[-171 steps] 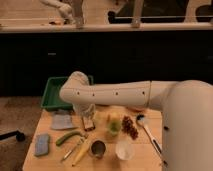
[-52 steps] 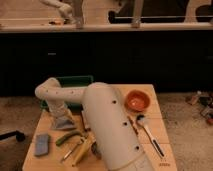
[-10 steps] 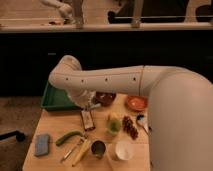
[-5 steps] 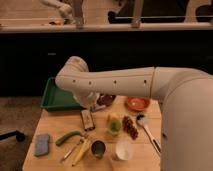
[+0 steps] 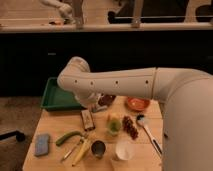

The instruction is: Place towel in paper cup

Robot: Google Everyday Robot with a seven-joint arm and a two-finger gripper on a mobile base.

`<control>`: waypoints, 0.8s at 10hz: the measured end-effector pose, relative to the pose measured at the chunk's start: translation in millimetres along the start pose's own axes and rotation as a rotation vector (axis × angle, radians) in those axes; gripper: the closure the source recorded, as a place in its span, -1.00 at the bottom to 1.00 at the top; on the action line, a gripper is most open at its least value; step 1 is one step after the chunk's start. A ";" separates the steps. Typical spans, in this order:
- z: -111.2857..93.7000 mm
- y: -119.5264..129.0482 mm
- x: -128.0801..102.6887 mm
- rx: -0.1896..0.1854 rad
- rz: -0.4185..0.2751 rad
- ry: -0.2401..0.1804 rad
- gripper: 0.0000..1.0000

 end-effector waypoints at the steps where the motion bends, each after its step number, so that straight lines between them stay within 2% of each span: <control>1: -0.1 -1.1 -0.2 0.000 -0.002 0.000 1.00; 5: -5.7 -2.0 8.7 -0.004 0.011 0.010 1.00; 8: 3.8 32.1 -3.7 -0.021 0.054 -0.005 1.00</control>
